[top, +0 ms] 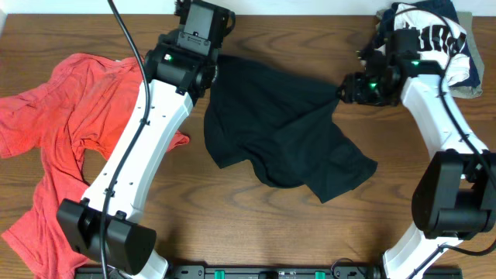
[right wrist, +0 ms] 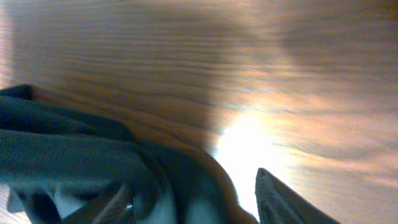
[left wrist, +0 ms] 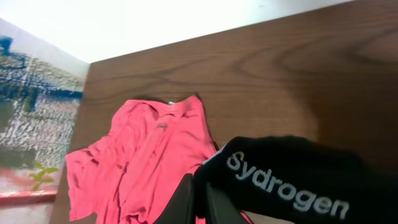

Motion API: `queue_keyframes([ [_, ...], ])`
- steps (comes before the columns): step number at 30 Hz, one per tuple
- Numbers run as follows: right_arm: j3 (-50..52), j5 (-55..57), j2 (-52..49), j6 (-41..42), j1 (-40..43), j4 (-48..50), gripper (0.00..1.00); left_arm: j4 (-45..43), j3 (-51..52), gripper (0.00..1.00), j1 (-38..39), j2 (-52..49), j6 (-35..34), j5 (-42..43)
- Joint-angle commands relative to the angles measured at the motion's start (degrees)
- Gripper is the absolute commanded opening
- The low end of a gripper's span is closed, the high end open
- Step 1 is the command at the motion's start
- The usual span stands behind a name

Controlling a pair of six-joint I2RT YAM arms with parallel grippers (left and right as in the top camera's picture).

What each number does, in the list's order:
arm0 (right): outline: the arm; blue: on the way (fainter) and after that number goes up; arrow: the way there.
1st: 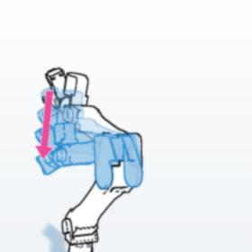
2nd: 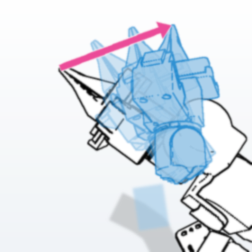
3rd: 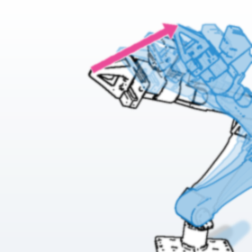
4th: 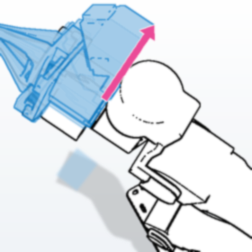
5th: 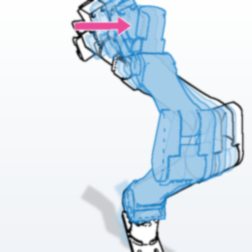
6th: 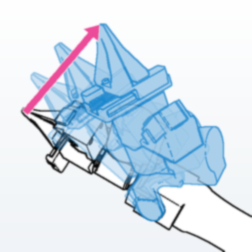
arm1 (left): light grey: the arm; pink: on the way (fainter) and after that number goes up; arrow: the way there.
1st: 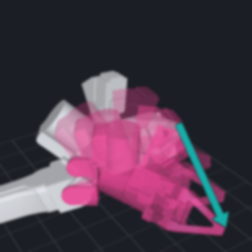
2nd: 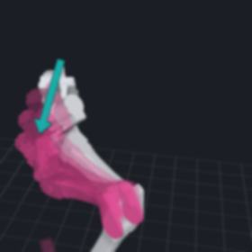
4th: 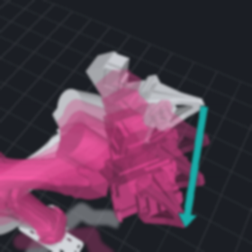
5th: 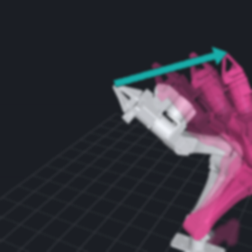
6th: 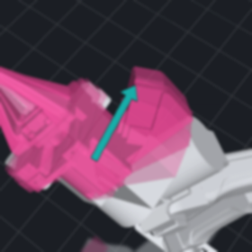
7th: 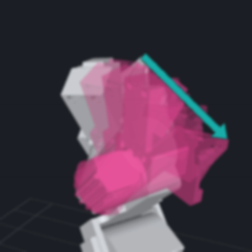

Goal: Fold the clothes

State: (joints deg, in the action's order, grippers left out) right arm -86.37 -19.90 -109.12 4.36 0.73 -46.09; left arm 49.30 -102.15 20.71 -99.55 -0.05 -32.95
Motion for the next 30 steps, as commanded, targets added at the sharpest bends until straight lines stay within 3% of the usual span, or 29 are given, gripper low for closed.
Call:
queue_keyframes([
  [1, -2.9, -3.0, 2.8, -1.3, -2.1, -0.5, 0.61, -1.0, -2.1, 0.06, -1.0, 1.0, -0.7, -4.5],
  [6, -2.9, -2.7, 5.5, -1.2, -10.3, -1.0, 0.68, -2.1, -2.1, 0.06, -1.0, 1.0, -0.8, -3.3],
  [14, -2.8, 4.0, 4.9, 0.2, -25.3, -2.2, 0.65, -2.0, -2.1, 0.06, -1.0, 1.0, -1.0, -3.0],
  [19, -2.4, 8.7, 4.5, 2.3, -31.4, -3.7, 0.59, -2.0, -2.1, 0.06, -1.0, 1.0, -1.0, -3.0],
  [24, -1.9, 17.4, 1.9, 10.4, -36.2, -3.1, 0.46, -2.0, -2.1, 0.06, -1.0, 1.0, -1.4, -3.0],
  [30, -1.9, 20.3, -3.3, 18.3, -40.9, -2.1, 0.46, -2.0, -2.1, 0.06, -1.0, 1.0, -1.6, -2.1],
])
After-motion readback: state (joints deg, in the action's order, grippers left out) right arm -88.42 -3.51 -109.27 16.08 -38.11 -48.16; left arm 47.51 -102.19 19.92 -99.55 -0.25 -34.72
